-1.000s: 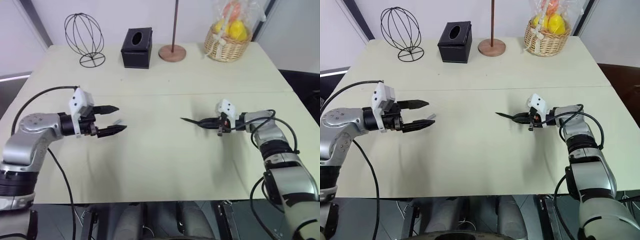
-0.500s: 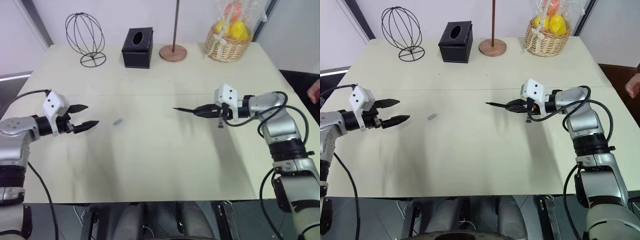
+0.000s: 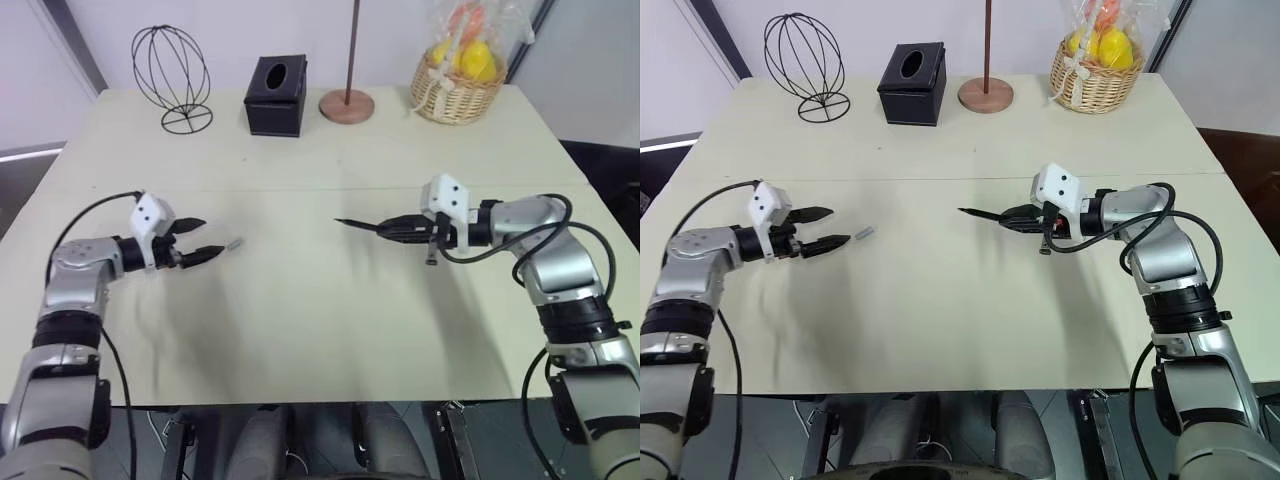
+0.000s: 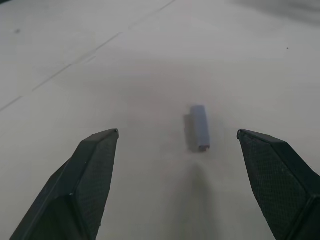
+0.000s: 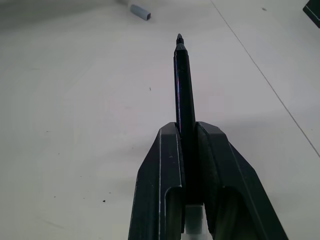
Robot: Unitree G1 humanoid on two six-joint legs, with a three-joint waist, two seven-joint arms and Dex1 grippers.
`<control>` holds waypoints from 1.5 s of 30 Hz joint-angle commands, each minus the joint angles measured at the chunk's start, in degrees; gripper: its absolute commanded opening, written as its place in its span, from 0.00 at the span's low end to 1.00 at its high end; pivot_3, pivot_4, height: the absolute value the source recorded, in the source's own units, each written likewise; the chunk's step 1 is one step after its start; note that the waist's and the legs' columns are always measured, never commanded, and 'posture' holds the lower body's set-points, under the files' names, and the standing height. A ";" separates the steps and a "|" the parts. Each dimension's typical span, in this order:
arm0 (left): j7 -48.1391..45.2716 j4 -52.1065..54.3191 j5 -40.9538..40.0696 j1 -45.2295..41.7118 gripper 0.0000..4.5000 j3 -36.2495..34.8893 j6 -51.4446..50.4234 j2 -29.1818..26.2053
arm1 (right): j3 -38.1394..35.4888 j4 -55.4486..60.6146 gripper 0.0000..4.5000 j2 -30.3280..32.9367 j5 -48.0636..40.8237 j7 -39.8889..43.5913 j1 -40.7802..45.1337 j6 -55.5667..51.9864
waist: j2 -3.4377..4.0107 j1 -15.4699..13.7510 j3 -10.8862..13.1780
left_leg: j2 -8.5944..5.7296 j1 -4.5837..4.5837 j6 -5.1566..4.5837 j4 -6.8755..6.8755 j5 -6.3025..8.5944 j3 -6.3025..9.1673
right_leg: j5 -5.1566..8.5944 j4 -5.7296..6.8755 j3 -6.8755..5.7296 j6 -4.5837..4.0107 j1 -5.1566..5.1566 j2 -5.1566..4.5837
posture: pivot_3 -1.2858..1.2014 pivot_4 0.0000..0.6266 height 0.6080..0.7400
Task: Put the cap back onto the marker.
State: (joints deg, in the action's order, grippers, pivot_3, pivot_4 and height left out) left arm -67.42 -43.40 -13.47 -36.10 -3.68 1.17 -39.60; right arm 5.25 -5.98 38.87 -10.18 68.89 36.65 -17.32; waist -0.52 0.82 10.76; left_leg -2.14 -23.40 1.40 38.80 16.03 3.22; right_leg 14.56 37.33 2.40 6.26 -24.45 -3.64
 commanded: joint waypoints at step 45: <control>-6.84 4.67 4.19 -11.32 0.01 2.87 3.06 2.61 | -1.14 0.81 0.00 4.27 -1.43 -2.40 1.47 1.75 | -0.02 0.03 0.00 | 0.02 -0.04 -0.01 0.08 0.00 0.02 | 0.00 0.03 -0.01 0.01 0.01 0.03 | 0.52 0.24 1.00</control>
State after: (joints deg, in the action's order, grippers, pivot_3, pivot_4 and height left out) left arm -73.20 -41.44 -8.19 -46.59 -0.80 5.12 -35.87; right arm 5.16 -5.46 42.29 -11.45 66.21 36.87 -16.69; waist -0.55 0.85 10.76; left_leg -2.13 -23.44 1.39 38.89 16.04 3.24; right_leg 14.56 37.35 2.39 6.27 -24.44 -3.61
